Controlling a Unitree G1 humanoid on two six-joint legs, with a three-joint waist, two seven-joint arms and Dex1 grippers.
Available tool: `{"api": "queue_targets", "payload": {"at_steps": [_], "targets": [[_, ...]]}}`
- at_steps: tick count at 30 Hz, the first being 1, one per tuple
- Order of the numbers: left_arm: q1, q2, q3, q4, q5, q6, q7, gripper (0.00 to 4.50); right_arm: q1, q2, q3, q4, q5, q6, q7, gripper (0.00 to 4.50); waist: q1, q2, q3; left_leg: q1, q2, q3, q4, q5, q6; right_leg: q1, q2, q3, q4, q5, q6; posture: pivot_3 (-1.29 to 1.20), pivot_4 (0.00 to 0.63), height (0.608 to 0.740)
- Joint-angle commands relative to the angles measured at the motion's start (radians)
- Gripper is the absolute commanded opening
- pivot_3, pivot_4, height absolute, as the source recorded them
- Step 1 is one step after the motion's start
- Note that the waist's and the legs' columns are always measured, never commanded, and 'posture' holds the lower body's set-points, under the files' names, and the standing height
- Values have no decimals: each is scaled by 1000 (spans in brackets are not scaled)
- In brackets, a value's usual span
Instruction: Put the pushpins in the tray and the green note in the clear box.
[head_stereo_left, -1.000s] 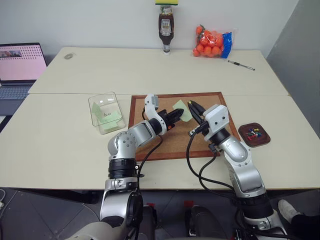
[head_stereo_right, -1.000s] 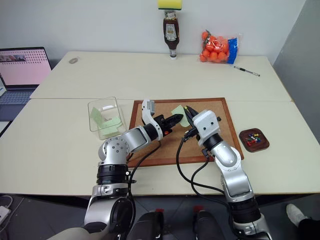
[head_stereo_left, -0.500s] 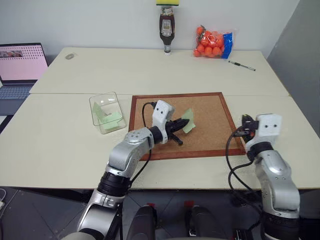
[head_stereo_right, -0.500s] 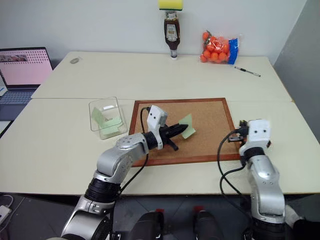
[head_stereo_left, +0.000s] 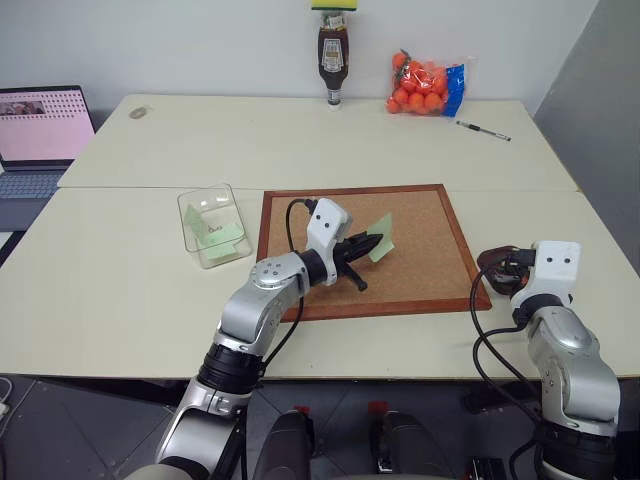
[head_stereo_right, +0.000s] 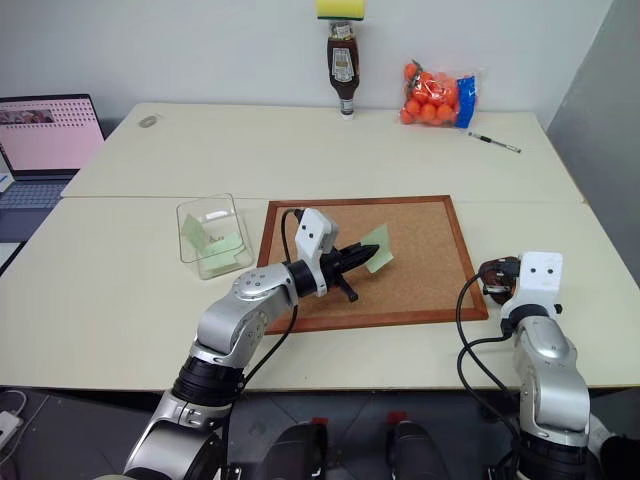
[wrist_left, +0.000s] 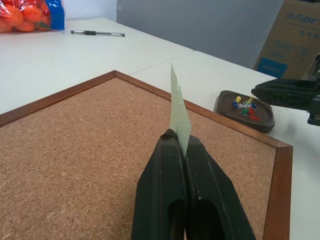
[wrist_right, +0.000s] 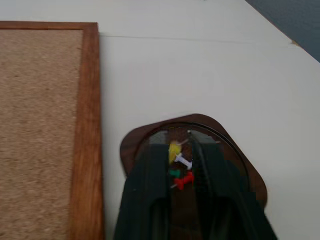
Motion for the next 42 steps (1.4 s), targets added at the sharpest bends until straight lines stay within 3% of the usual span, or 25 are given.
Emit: {"api": "queue_targets", "payload": {"at_steps": [1, 2, 9, 13, 17, 24, 29, 38, 42], "targets": [[-18, -6, 8, -17, 7, -25, -5, 0, -23, -14, -21, -21, 15, 0, -4, 1810, 0, 0, 0, 0, 0, 0, 0, 0, 0, 0, 0, 0, 0, 0, 0, 0, 150, 740], [-17, -6, 9, -18, 8, -25, -5, 0, -22, -13, -21, -24, 17, 2, -4, 2071, 0, 0, 0, 0, 0, 0, 0, 0, 0, 0, 0, 0, 0, 0, 0, 0, 150, 740], [-28, -10, 36, -19, 27, -39, 34, 0, -8, -15, 21, -95, 72, -70, 70, 2071, 0, 0, 0, 0, 0, 0, 0, 0, 0, 0, 0, 0, 0, 0, 0, 0, 150, 740], [-35, -11, 117, -63, 58, -4, 173, 0, 0, -54, 146, -172, 154, -99, 235, 2071, -11, 0, 0, 0, 0, -1, 0, 0, 0, 0, 1, 0, 0, 0, 0, 0, 150, 740], [-6, 56, 231, -201, 124, 114, 340, 0, -128, -113, 293, -193, 267, -94, 442, 2071, -21, -1, 1, 0, 1, -2, 0, 0, 0, 0, 2, -1, 0, 0, 0, 0, 150, 740], [1, 162, 375, -228, 212, 200, 497, 0, -384, -131, 396, -5, 280, -108, 551, 2071, -23, -3, 2, 1, 1, -4, 0, 0, 0, 0, 1, -1, 0, 0, 1, 0, 150, 740], [-10, 151, 433, -129, 217, 249, 562, 0, -535, -96, 468, 169, 229, -165, 577, 2071, -15, -4, 2, 0, 0, -4, 0, 0, 0, 0, -1, -1, 0, 0, 1, 0, 150, 740], [-38, 125, 447, -62, 249, 283, 662, 0, -571, -111, 548, 215, 230, -152, 671, 2071, -3, -8, 4, -1, 1, -4, 0, 0, 0, 0, -2, -1, -1, 1, 0, 0, 150, 740], [-44, 109, 460, -47, 246, 304, 690, 708, -557, -124, 556, 187, 242, -141, 699, 2141, -2, -8, 4, 0, 1, -5, 0, 0, 0, 0, -3, -1, 0, 1, 0, 0, 150, 740]]}}
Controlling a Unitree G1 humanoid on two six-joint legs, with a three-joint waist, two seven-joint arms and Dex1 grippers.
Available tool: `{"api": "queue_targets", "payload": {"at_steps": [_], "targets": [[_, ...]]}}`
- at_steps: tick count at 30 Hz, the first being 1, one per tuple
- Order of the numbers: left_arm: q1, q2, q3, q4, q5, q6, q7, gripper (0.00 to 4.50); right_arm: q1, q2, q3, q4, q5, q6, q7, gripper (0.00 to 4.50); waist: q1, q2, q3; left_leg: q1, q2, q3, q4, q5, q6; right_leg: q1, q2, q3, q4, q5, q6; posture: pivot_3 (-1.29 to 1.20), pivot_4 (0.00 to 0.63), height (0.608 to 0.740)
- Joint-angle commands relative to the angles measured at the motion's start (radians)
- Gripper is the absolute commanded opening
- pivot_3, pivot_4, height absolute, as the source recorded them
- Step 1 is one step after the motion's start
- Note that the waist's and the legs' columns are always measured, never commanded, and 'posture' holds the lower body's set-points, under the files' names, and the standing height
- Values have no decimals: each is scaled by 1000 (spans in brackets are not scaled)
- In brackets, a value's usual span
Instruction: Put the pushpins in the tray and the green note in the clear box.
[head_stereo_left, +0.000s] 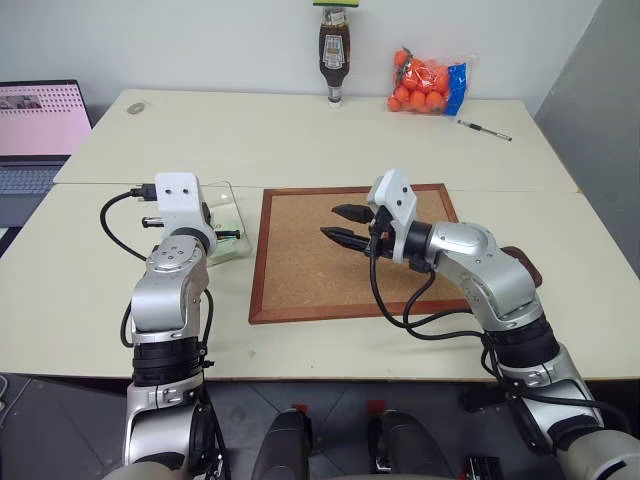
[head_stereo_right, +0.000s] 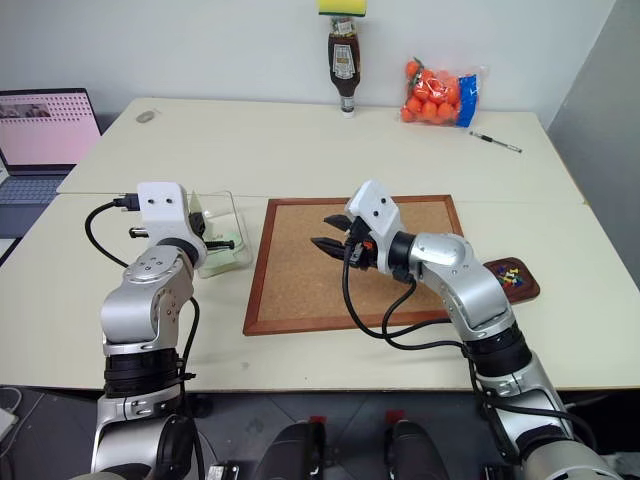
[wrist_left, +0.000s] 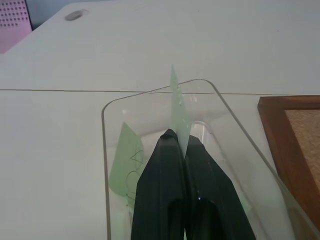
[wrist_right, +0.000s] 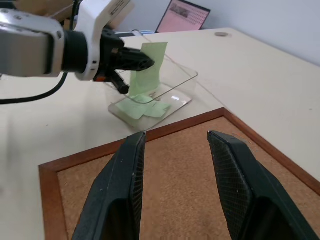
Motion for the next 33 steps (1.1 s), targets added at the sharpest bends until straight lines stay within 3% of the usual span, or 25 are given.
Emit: {"api": "queue_targets", "payload": {"at_steps": [1, 9, 13, 16, 23, 27, 33], "targets": [[-27, -9, 18, -9, 8, 12, 28, 915, 2, -11, -3, -65, 17, 4, 29, 2141, 0, 0, 0, 0, 0, 0, 0, 0, 0, 0, 0, 0, 0, 0, 0, 0, 150, 740], [-37, -4, 1, -38, 32, -8, 51, 2412, 25, -13, -6, -101, 13, 11, 37, 2141, 1, 0, 0, 0, 1, -1, 0, 0, 0, 0, 0, 0, 1, 0, 0, 0, 150, 740], [-8, 33, -59, -95, 81, -121, 24, 3334, 43, -3, -42, -132, 31, 13, 11, 2141, 2, -1, 0, 0, 1, -1, 0, 0, 0, 0, 0, 0, 0, 2, -4, 0, 150, 740], [21, 27, -89, -156, 76, -219, -23, 3334, 95, 5, -107, -186, 48, 18, -45, 2141, 3, -1, 0, 0, 1, 0, 0, 0, -1, 0, -2, 0, 0, 3, -5, 0, 150, 740], [159, -20, -265, -287, -21, -206, -234, 3334, 358, 51, -264, -259, -38, -98, -289, 2141, 9, -2, -1, 1, 0, 1, -1, -1, -2, 3, -3, 0, -3, 3, -5, 0, 150, 740], [246, -33, -289, -254, -66, -294, -329, 3334, 482, 133, -300, -228, -104, -225, -421, 2141, -3, -1, 0, 1, 1, 2, -1, -1, -2, 0, -2, 3, -2, 2, -4, 0, 150, 740], [277, -38, -289, -189, -73, -365, -383, 3334, 548, 180, -300, -182, -172, -342, -510, 2141, -5, 0, 0, 2, 2, 3, -1, -1, -1, -1, 2, 0, 1, 0, -2, 0, 150, 740]]}}
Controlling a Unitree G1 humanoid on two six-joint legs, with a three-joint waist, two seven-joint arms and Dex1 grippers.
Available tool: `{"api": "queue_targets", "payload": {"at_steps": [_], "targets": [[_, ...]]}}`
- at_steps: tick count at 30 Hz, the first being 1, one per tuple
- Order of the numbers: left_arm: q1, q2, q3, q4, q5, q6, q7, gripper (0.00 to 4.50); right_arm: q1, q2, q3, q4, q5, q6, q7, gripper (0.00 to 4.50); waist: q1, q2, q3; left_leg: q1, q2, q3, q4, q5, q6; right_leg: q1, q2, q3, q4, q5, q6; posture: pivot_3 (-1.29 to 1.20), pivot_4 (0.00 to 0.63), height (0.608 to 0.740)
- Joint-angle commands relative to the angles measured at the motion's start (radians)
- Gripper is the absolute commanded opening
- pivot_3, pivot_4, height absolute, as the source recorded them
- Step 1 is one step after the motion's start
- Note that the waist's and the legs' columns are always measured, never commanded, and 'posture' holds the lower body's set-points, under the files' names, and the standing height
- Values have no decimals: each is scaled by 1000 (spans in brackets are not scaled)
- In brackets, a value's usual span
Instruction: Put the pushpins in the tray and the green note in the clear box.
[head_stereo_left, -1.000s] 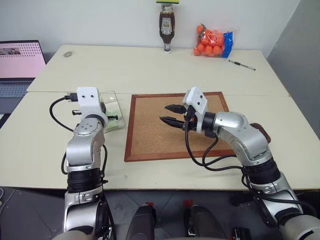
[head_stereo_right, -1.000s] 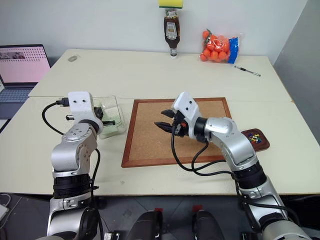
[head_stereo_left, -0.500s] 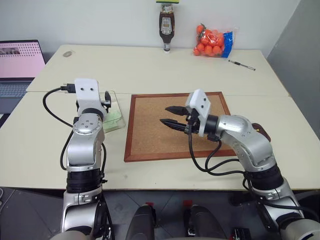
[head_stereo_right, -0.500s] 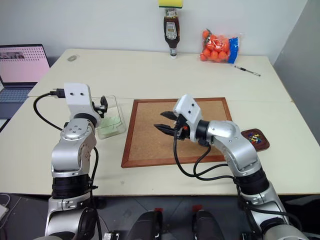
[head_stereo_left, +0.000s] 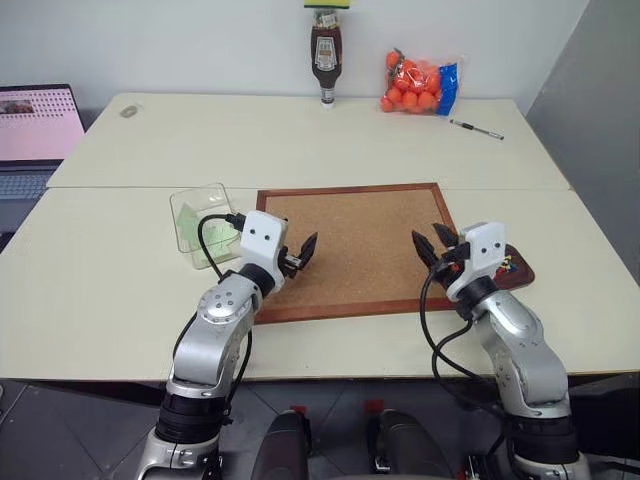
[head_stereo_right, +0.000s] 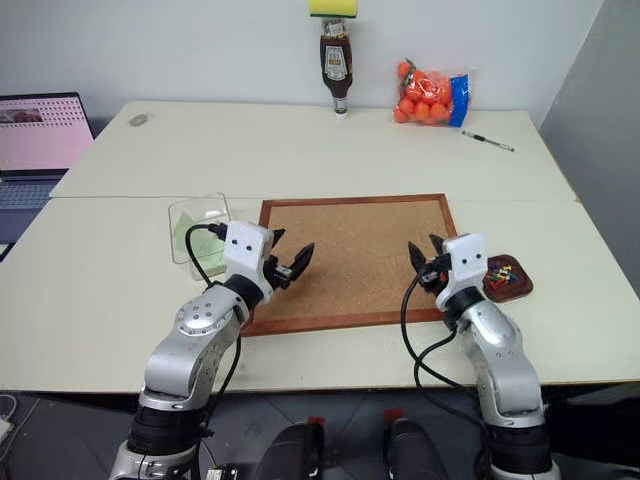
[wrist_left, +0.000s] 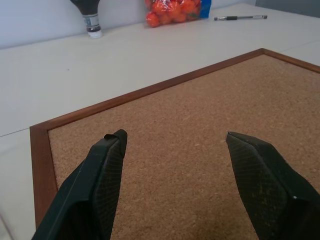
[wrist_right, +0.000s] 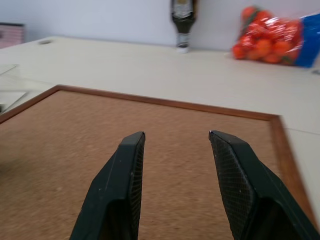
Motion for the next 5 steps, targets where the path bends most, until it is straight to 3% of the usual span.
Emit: {"api": "queue_targets", "payload": {"at_steps": [1, 5], "targets": [[1, -4, 12, 13, -10, -58, -25, 3334, 19, 14, -12, 0, -31, -76, -44, 2141, 1, 0, 0, 0, 0, 0, 0, 0, 0, 0, 0, 0, 0, 0, 0, 0, 150, 740], [2, -17, 20, 27, -14, -86, -32, 3334, 32, 16, -15, 7, -27, -87, -55, 2141, 4, 0, 0, -1, 1, 0, 1, 0, 1, 0, 0, 1, 0, 1, -1, 0, 150, 740]]}}
